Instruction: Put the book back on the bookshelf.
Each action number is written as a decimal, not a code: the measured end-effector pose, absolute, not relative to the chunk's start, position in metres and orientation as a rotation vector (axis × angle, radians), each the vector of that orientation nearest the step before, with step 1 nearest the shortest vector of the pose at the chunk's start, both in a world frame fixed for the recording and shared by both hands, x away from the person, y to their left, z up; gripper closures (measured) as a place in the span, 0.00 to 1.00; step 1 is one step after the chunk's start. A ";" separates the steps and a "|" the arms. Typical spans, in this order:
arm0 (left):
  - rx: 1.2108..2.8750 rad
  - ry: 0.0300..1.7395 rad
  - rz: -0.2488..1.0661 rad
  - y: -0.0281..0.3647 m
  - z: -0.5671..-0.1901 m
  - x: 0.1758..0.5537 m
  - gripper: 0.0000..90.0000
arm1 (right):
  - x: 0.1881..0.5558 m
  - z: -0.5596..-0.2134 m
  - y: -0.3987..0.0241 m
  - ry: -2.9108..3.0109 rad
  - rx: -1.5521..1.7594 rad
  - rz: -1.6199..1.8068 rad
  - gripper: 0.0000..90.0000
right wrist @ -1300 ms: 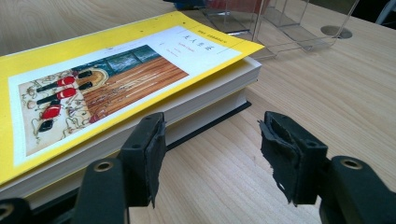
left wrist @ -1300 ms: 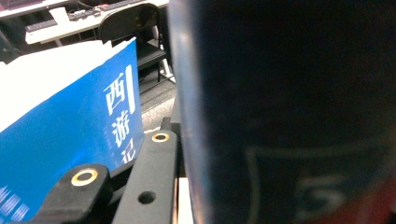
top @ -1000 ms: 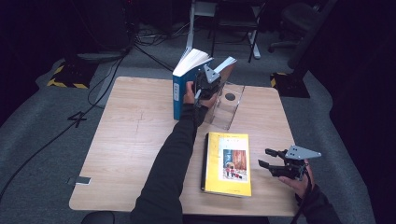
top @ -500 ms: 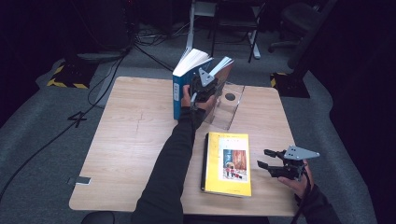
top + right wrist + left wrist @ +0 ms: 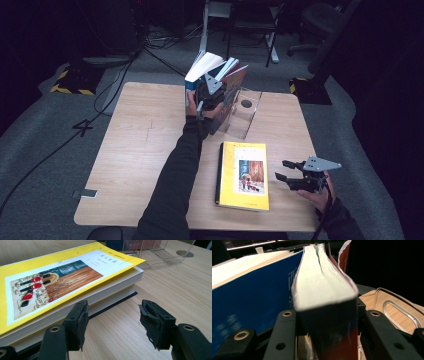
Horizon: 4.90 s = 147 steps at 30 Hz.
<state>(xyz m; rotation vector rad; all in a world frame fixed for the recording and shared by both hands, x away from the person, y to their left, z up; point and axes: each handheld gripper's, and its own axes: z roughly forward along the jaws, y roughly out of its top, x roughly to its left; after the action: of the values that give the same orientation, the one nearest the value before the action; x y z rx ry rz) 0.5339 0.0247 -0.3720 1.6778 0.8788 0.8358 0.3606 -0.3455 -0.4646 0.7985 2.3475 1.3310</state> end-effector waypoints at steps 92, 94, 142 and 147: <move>2.267 0.590 0.320 0.124 -0.490 0.332 0.24 | 0.345 -0.452 -0.287 2.527 0.818 1.274 0.27; 2.272 0.599 0.300 0.127 -0.492 0.330 0.23 | 0.350 -0.457 -0.284 2.533 0.900 1.230 0.23; 2.310 0.609 0.233 0.118 -0.505 0.344 0.19 | 0.395 -0.454 -0.267 2.651 0.816 1.243 0.34; 2.311 0.611 0.235 0.118 -0.504 0.344 0.19 | 0.386 -0.453 -0.271 2.739 0.831 1.174 0.25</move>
<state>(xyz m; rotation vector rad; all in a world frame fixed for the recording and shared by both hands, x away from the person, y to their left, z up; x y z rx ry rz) 0.3435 0.1182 -0.5045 2.3106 0.6111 0.2347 0.3859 -0.2706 -0.4529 0.8311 2.7385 1.1739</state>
